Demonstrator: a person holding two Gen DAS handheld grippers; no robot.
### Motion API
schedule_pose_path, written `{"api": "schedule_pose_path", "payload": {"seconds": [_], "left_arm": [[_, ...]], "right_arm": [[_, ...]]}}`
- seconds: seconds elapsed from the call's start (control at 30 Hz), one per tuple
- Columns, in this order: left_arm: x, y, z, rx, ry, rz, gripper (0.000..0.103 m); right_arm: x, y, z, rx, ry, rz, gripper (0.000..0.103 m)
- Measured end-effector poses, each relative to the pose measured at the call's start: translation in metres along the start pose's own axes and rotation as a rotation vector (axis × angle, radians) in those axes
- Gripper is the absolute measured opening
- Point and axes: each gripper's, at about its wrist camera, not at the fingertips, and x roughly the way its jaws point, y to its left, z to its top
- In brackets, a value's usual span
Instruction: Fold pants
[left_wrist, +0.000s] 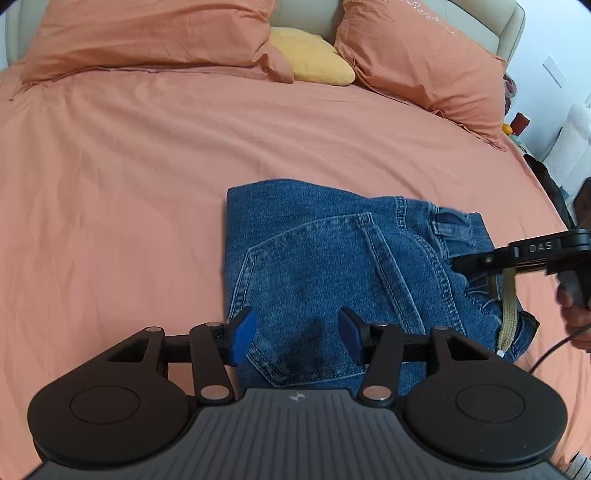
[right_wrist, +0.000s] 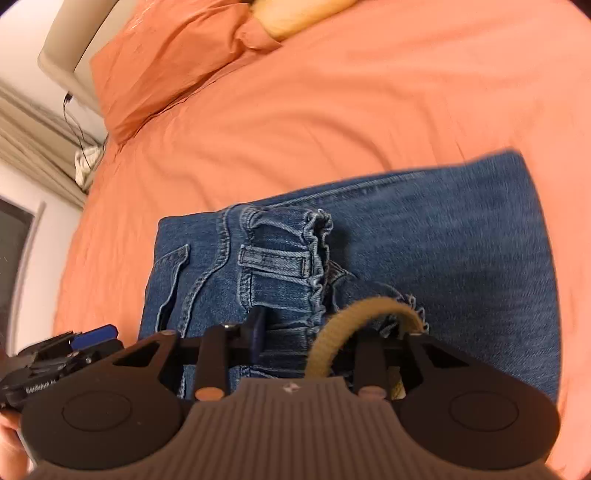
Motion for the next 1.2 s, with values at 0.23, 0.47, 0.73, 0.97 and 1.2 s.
{"api": "schedule_pose_path", "payload": {"seconds": [0.23, 0.47, 0.73, 0.97, 1.2], "left_arm": [[-0.012, 0.000, -0.003, -0.012, -0.015, -0.025, 0.053], [-0.025, -0.022, -0.002, 0.051, -0.020, -0.055, 0.041], [-0.013, -0.049, 0.004, 0.106, -0.006, -0.045, 0.039], [0.025, -0.069, -0.005, 0.149, 0.058, -0.032, 0.038], [0.051, -0.079, -0.013, 0.168, 0.094, -0.012, 0.035]], "right_arm": [[-0.079, 0.060, -0.002, -0.140, -0.076, 0.045, 0.006], [-0.110, 0.046, -0.041, -0.027, -0.084, 0.018, 0.005], [-0.053, -0.035, -0.067, 0.192, -0.081, -0.055, 0.003], [-0.023, -0.052, -0.067, 0.157, -0.100, -0.129, 0.002], [-0.047, -0.049, -0.068, 0.111, -0.124, -0.073, 0.041]]}}
